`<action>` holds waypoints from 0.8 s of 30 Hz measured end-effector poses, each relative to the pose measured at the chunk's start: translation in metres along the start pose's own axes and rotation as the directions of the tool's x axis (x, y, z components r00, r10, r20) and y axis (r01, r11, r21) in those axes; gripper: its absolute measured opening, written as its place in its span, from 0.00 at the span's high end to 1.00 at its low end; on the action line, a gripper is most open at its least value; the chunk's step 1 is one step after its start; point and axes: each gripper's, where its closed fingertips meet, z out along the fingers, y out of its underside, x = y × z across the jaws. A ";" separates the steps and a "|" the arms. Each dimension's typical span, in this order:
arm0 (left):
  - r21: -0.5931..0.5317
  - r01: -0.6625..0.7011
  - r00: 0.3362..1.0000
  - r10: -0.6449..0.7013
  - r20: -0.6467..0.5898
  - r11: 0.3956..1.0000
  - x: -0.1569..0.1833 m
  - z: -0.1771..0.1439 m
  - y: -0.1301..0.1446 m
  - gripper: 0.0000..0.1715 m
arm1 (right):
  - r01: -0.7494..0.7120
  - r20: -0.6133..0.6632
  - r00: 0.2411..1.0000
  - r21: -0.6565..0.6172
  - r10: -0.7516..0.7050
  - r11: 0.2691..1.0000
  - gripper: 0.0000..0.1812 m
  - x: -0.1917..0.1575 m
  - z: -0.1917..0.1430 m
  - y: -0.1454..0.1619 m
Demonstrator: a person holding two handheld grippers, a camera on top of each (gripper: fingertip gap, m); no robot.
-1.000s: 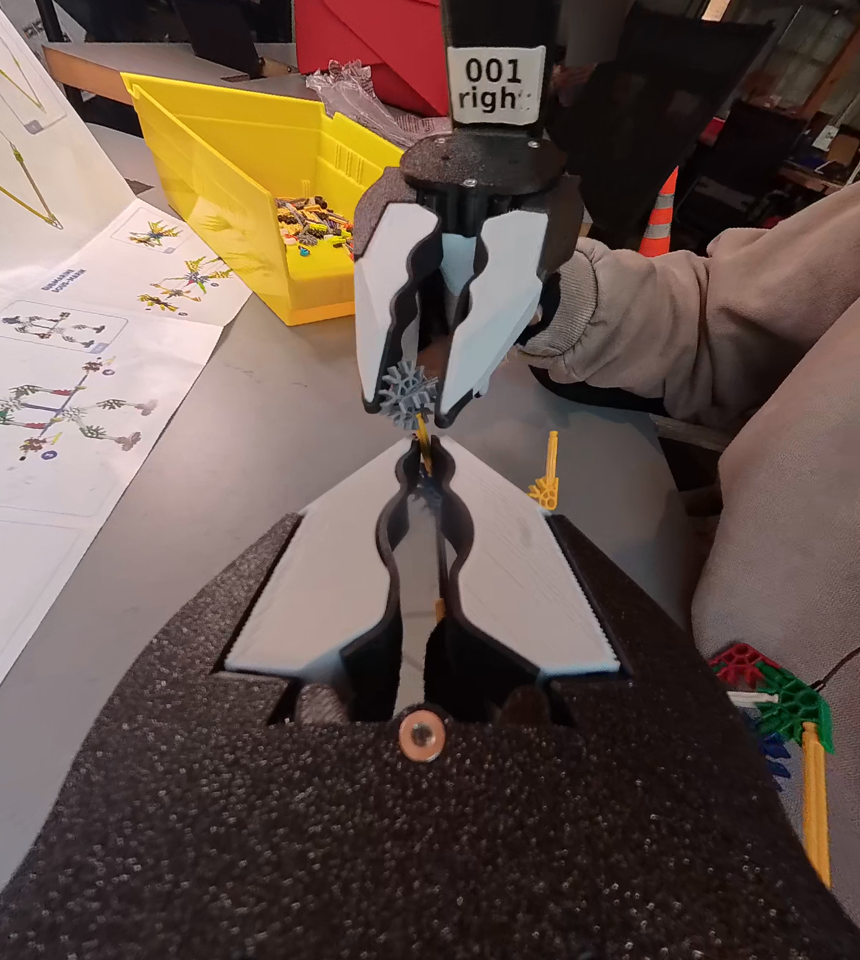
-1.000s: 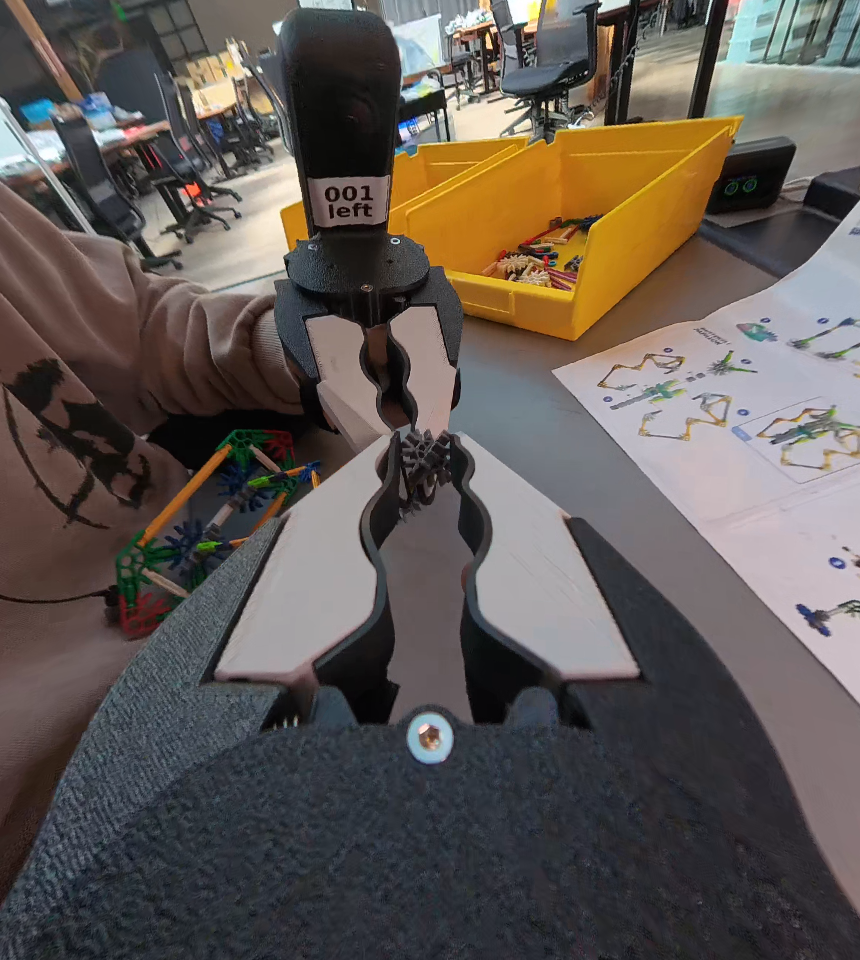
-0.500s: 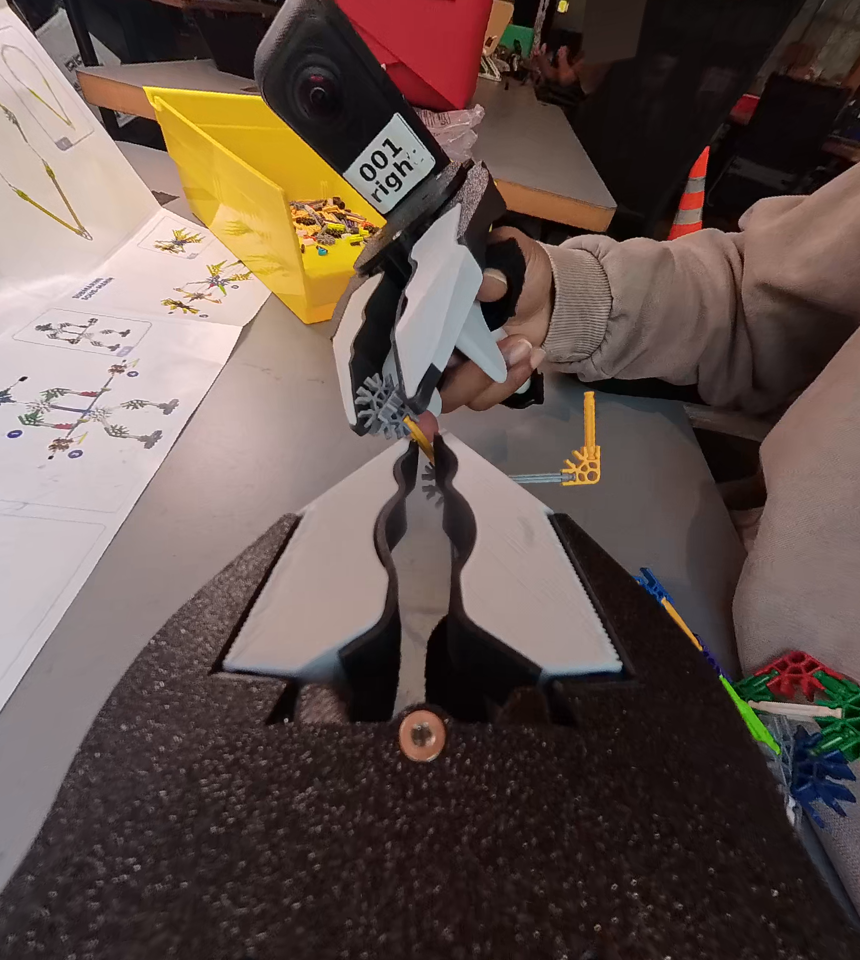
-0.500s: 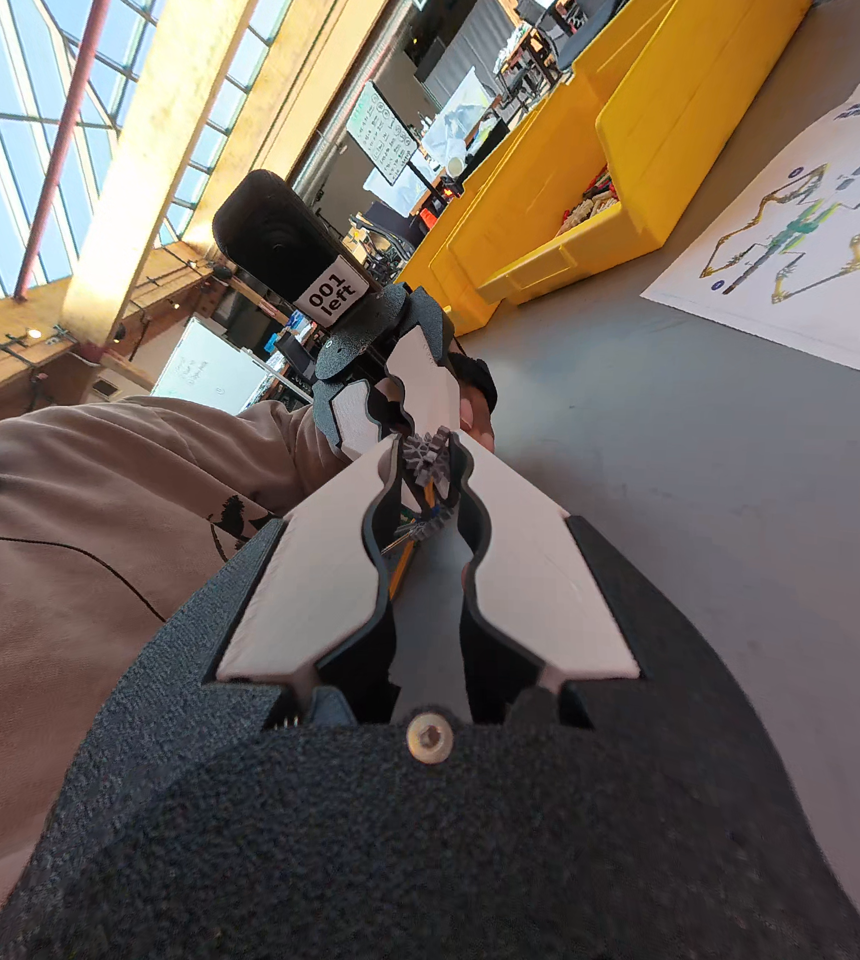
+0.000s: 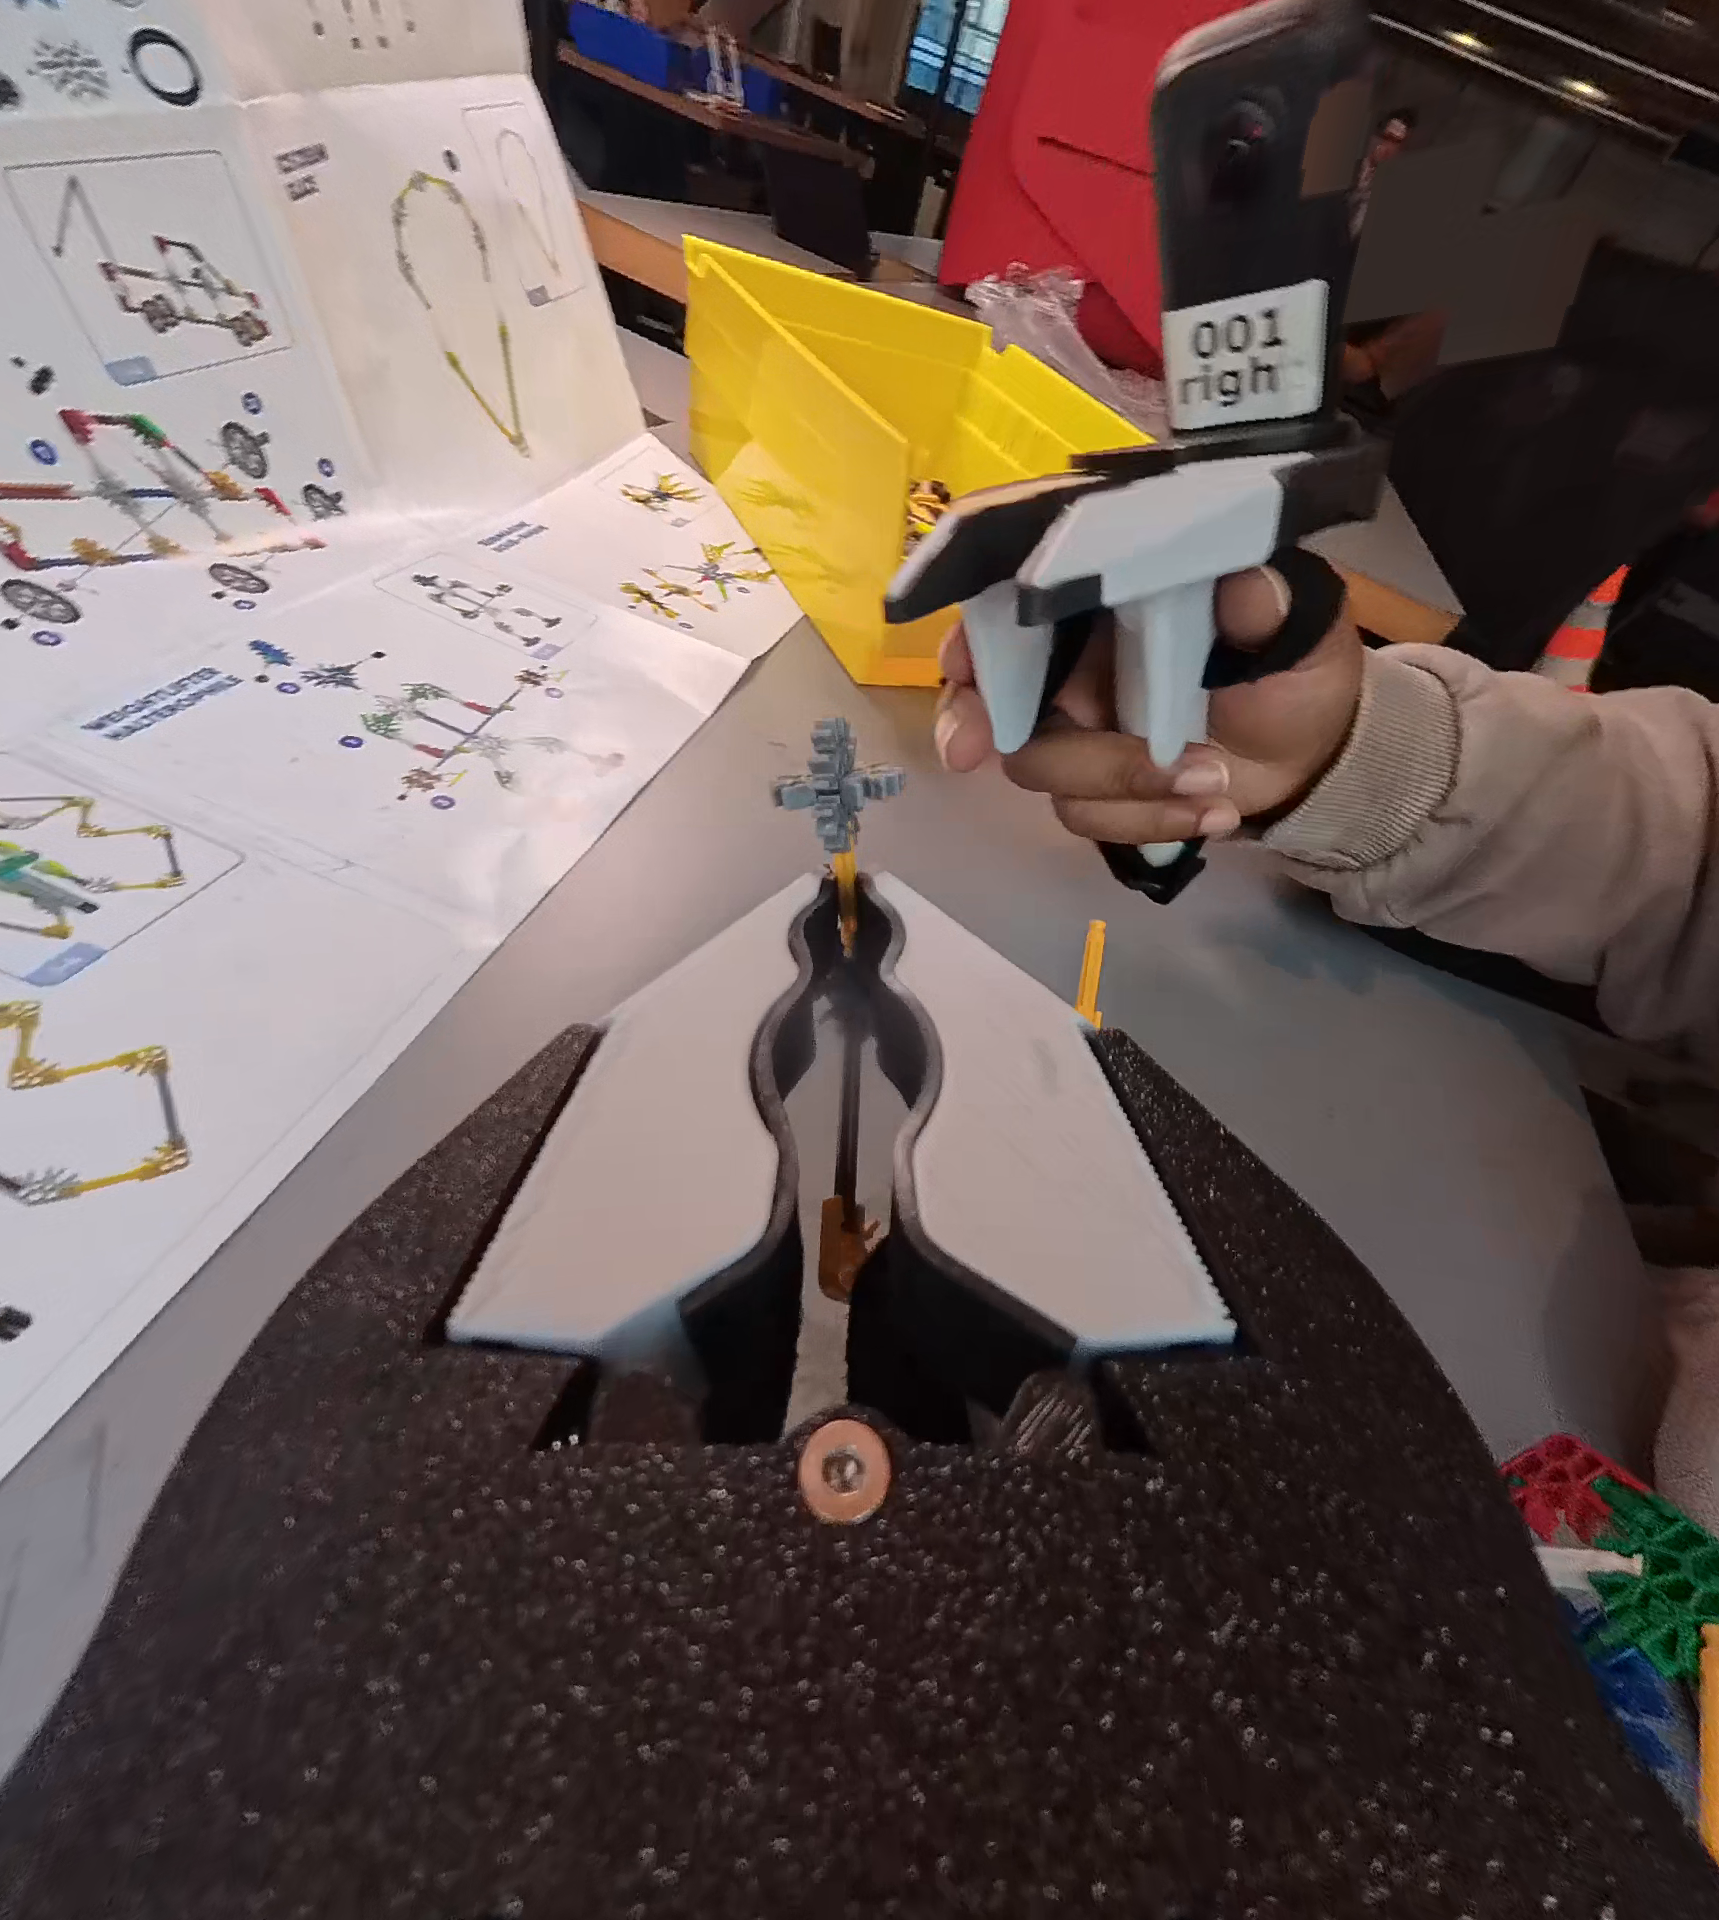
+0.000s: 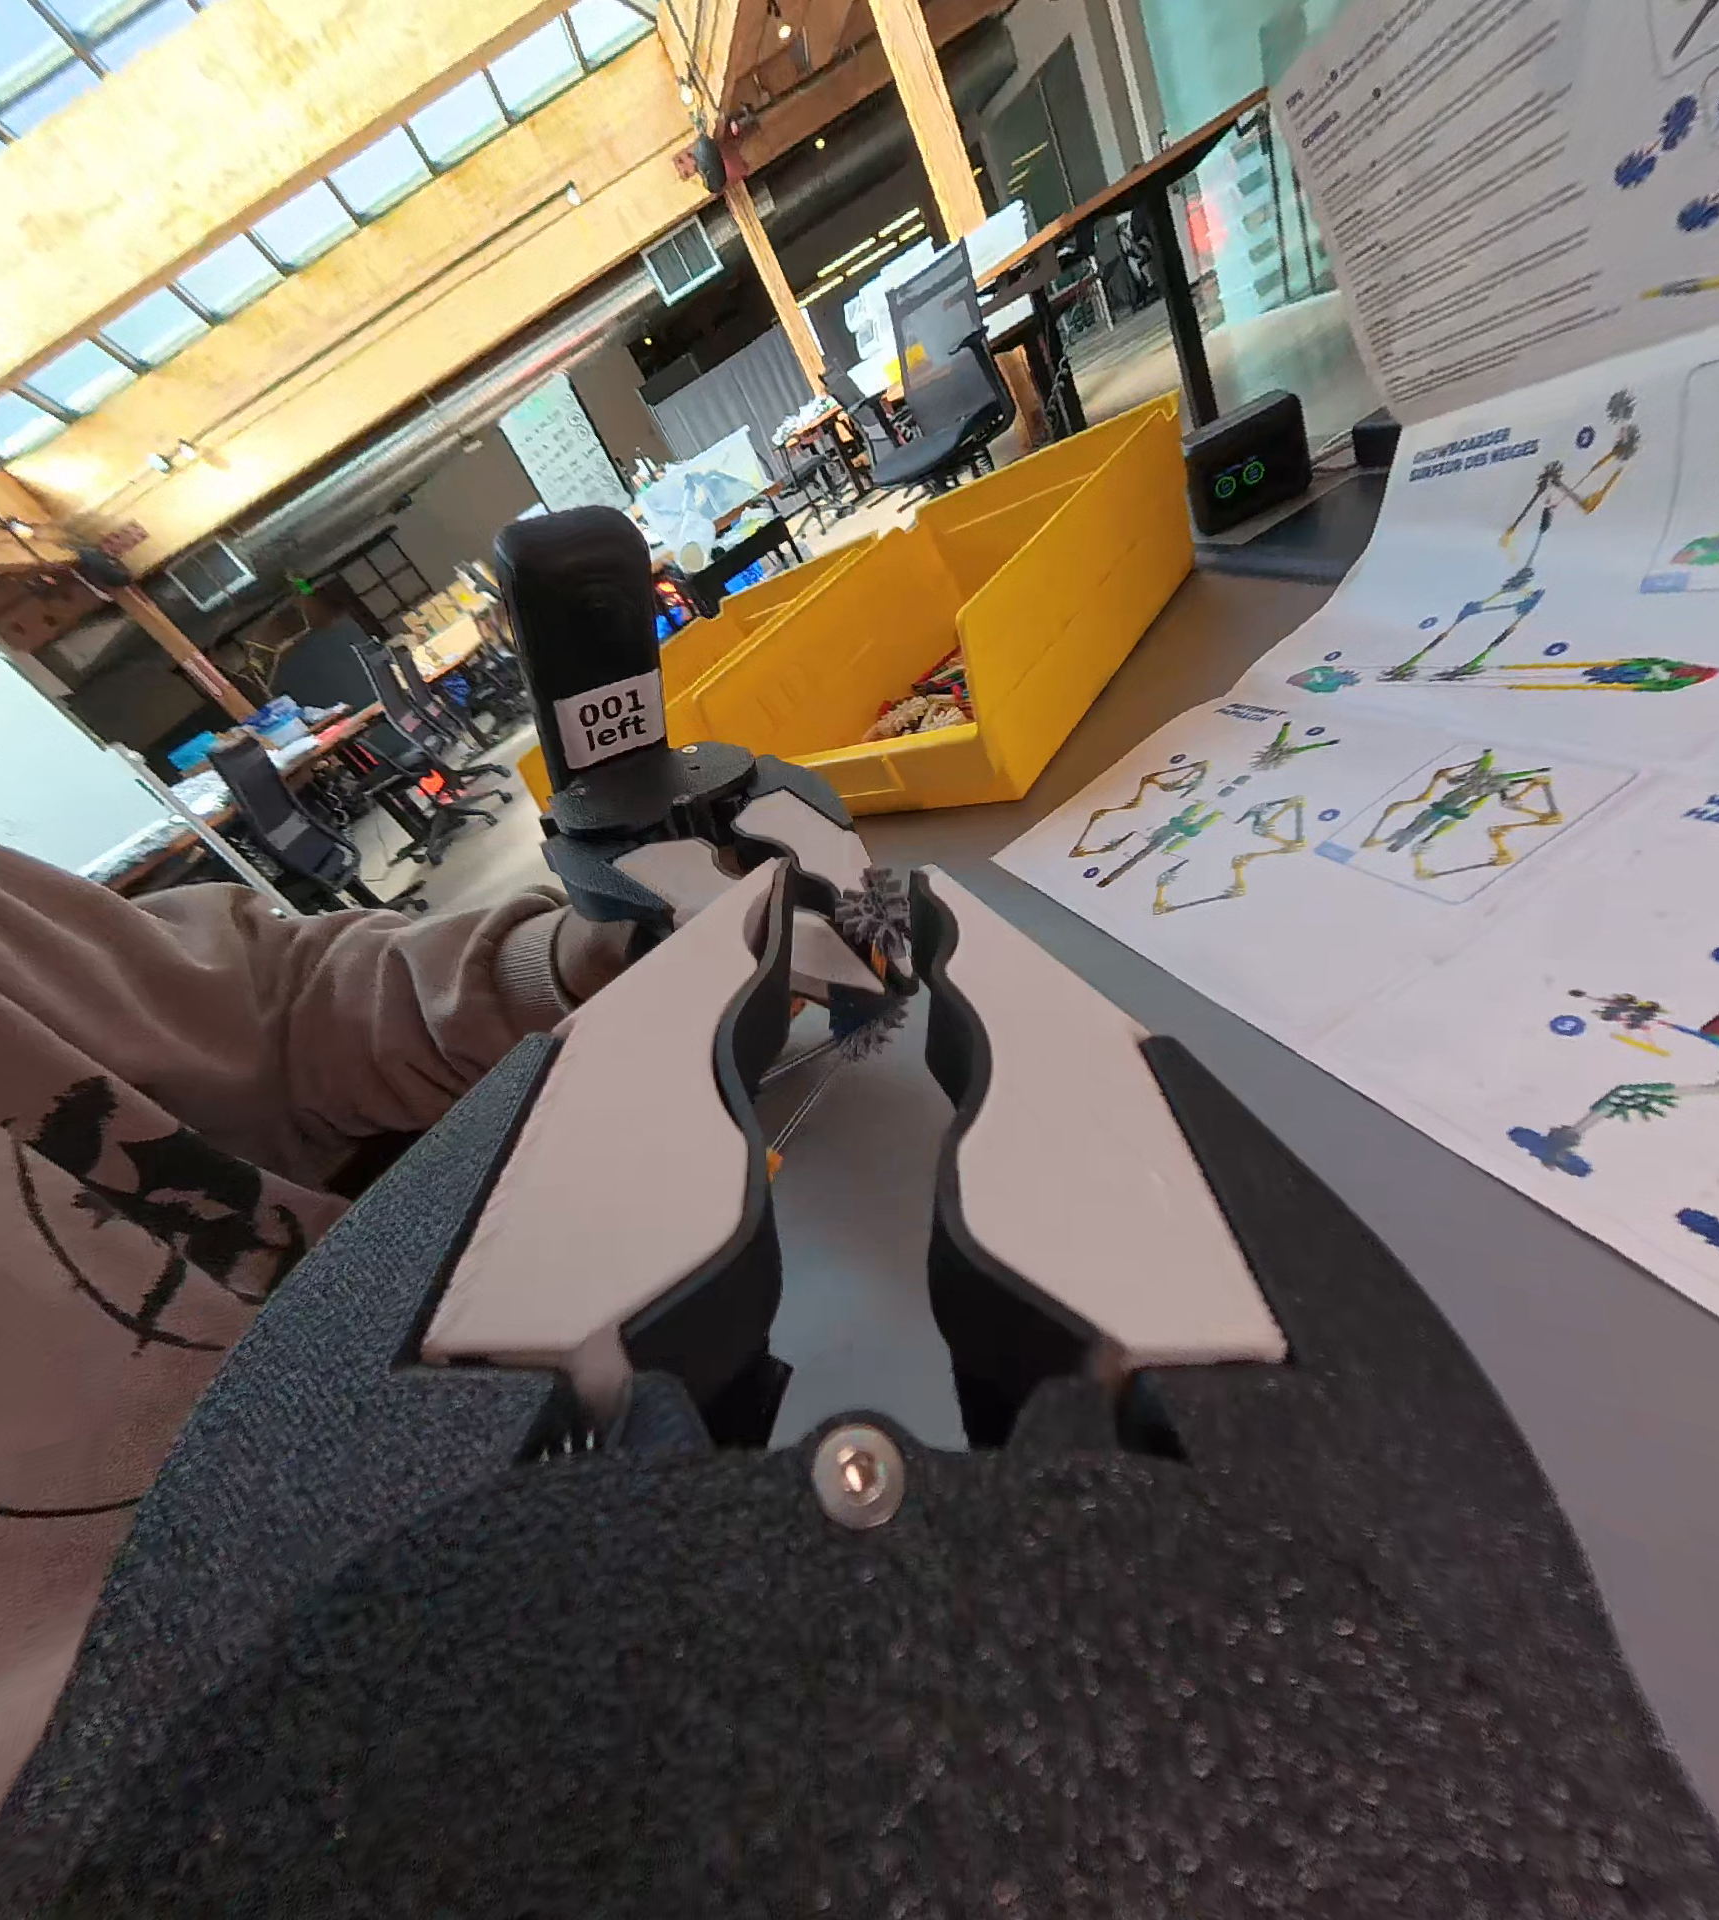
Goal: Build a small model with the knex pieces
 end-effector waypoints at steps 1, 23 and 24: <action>0.003 0.025 0.999 -0.025 0.039 1.000 -0.010 0.000 -0.001 0.99 | 0.054 -0.041 0.998 -0.017 -0.055 0.998 0.88 0.004 0.000 0.002; -0.056 0.194 0.938 -0.168 0.304 0.979 -0.127 0.001 -0.033 0.63 | 0.335 -0.235 0.894 -0.214 -0.381 0.918 0.83 0.027 -0.014 0.026; -0.094 0.174 0.947 -0.141 0.288 0.980 -0.123 0.002 -0.031 0.62 | 0.350 -0.141 0.911 -0.230 -0.387 0.908 0.83 0.012 -0.009 0.034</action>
